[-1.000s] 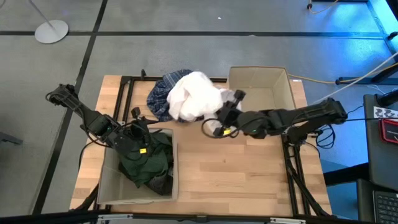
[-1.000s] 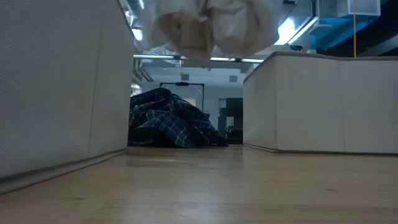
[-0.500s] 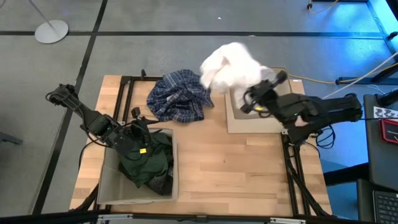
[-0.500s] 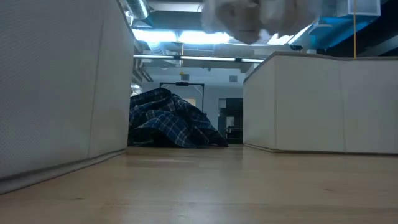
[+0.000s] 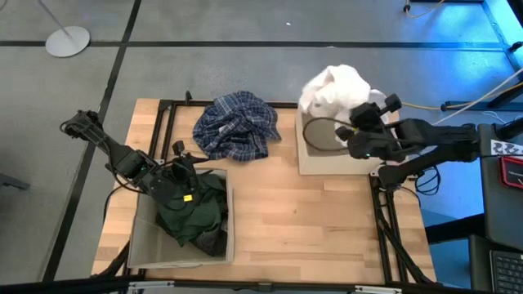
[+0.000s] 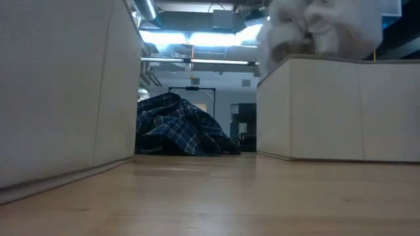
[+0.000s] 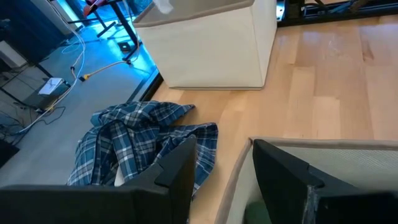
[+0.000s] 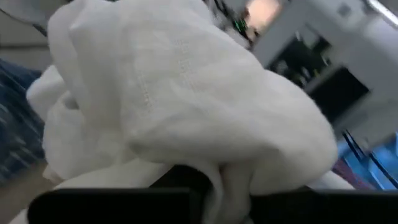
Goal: Sort clothes
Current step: Put the white polo shirt into the right laundry organizer
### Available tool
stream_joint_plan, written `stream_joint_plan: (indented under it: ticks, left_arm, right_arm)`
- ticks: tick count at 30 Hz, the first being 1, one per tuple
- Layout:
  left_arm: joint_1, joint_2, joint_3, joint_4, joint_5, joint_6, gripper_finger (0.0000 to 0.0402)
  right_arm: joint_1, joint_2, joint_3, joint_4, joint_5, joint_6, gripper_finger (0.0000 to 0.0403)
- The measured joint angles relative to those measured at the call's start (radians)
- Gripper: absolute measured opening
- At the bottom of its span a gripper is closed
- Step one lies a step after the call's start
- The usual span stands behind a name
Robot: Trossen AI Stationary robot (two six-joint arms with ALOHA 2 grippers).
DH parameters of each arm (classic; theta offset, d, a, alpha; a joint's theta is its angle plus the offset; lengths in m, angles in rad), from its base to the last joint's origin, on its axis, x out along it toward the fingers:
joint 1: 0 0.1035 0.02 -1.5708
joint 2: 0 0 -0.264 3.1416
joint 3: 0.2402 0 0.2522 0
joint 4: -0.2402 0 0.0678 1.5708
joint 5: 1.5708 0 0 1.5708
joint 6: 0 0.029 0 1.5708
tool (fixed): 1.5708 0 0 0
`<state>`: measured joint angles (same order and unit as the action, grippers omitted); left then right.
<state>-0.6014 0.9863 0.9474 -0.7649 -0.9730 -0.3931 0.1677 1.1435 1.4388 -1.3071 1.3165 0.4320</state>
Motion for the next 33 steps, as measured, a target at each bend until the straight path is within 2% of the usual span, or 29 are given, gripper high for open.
stream_joint_plan:
  ticks: [3,6,14,18,22,33]
  left_arm:
    - [0.0,0.0,0.0,0.0,-0.001,0.0,0.015]
    - [0.0,0.0,0.0,0.002,-0.003,0.0,0.015]
    - [0.0,0.0,0.0,0.014,-0.005,0.0,0.015]
    - [0.0,0.0,0.0,0.014,-0.005,0.0,0.015]
    - [0.0,0.0,0.0,0.015,-0.005,0.0,0.015]
    - [0.0,0.0,0.0,0.018,-0.005,0.0,0.015]
  right_arm:
    - [-0.055,-0.005,-0.041,-0.084,0.0,0.111,0.0046]
    - [-0.102,-0.016,-0.103,-0.079,-0.019,0.116,0.0046]
    - [-0.191,-0.016,-0.302,0.068,-0.123,0.108,0.0046]
    - [-0.237,-0.016,-0.393,0.157,-0.245,0.102,0.0046]
    - [-0.315,-0.016,-0.448,0.214,-0.411,0.084,0.0046]
    - [-0.561,-0.012,-0.459,0.355,-0.806,-0.045,0.0046]
